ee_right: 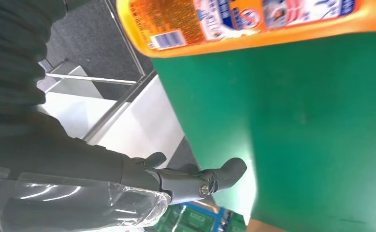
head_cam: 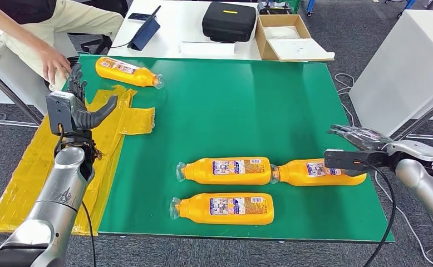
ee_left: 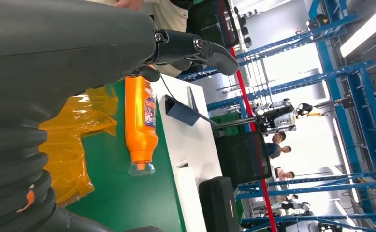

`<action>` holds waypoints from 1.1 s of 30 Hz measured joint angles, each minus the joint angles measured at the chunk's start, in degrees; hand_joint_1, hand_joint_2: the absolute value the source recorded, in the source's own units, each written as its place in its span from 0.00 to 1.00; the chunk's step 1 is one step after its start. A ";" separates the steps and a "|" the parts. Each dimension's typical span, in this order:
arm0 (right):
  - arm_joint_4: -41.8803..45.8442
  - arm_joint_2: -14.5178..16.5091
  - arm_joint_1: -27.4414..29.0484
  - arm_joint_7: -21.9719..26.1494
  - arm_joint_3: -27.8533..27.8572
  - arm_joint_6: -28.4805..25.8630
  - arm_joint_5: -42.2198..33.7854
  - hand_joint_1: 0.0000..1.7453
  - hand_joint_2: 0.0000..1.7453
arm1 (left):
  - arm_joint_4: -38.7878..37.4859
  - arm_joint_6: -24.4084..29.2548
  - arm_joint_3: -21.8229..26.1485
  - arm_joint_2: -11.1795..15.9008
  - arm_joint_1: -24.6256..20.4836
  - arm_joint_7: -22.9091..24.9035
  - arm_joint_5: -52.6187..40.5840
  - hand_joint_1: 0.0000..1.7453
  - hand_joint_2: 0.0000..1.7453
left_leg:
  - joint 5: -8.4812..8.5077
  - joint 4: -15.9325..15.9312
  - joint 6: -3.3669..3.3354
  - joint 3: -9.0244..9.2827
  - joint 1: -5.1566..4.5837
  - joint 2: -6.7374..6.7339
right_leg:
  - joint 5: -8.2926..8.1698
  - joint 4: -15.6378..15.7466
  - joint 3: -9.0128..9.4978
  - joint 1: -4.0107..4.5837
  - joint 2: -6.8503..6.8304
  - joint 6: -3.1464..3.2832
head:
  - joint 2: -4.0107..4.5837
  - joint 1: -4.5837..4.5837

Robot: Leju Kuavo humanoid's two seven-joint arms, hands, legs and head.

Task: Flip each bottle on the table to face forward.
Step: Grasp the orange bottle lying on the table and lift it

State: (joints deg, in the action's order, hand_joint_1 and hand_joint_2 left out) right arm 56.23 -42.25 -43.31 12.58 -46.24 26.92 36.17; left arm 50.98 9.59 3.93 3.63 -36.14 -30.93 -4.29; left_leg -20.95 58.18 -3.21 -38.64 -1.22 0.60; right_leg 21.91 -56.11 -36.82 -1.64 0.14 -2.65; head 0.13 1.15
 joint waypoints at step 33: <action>-15.57 8.15 0.13 0.90 -1.89 -6.95 2.40 0.00 1.00 | -3.38 0.57 0.24 0.19 -0.46 -0.26 0.02 0.00 1.00 | 0.00 0.00 0.00 0.01 0.00 -0.01 | 0.00 0.01 -0.01 0.00 0.01 0.00 | 0.00 -0.02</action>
State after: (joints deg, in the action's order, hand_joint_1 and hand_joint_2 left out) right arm 40.66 -34.10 -43.18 13.49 -48.13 19.97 38.57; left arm 47.60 10.16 4.17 3.82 -36.60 -31.19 -4.27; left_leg -20.95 58.19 -3.21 -38.62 -1.22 0.59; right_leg 21.91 -56.10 -36.83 -1.64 0.15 -2.65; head 0.13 1.13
